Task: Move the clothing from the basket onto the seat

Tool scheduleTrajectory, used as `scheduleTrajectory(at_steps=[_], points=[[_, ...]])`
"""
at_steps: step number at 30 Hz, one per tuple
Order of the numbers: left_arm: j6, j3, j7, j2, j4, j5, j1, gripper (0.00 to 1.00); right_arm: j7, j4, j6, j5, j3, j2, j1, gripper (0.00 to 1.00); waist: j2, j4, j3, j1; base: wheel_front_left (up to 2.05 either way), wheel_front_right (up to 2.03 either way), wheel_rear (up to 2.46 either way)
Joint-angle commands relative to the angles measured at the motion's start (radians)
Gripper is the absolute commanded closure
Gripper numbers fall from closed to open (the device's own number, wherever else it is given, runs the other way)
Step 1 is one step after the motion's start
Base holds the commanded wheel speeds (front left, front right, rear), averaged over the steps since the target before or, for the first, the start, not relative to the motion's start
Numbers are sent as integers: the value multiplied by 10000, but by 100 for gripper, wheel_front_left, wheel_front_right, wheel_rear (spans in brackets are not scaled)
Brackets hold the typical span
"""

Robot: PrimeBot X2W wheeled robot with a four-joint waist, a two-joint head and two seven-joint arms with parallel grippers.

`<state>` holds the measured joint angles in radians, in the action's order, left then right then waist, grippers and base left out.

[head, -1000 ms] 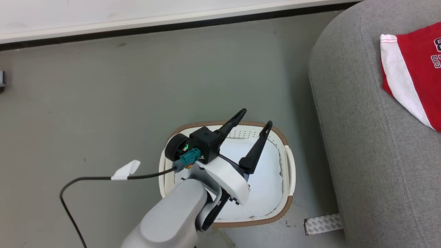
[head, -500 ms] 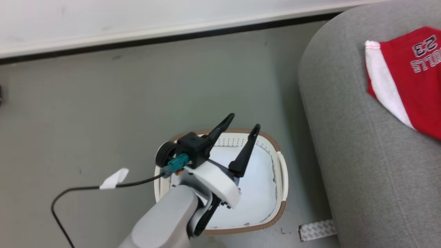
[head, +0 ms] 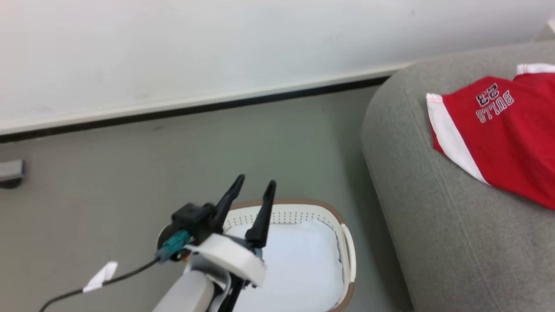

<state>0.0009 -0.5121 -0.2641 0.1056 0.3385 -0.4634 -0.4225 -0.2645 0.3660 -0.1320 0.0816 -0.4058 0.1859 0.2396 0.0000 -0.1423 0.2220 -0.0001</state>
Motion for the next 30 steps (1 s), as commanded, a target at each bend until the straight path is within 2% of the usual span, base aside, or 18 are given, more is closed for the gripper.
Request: scheduleTrajectory(at_steps=[1,15,24,30], points=[[30,150,-4,41,-50,96,237,0,6,-144,25,-20,150,-41,-157,0,0,171,-255,1,0,0,0],[138,2049,-4,-153,-475,1219,1884,0,6,-764,27,-447,2054,-749,-1103,0,0,1238,-1318,1,0,0,0],[-75,3110,-4,-383,-465,1764,2604,0,6,-534,27,-256,2631,-1200,-1466,0,0,1682,-1708,1,0,0,0],[-303,3475,-4,-468,-208,2082,2939,0,6,-389,27,-345,2910,-1327,-1670,0,0,1786,-1954,1,0,0,0]])
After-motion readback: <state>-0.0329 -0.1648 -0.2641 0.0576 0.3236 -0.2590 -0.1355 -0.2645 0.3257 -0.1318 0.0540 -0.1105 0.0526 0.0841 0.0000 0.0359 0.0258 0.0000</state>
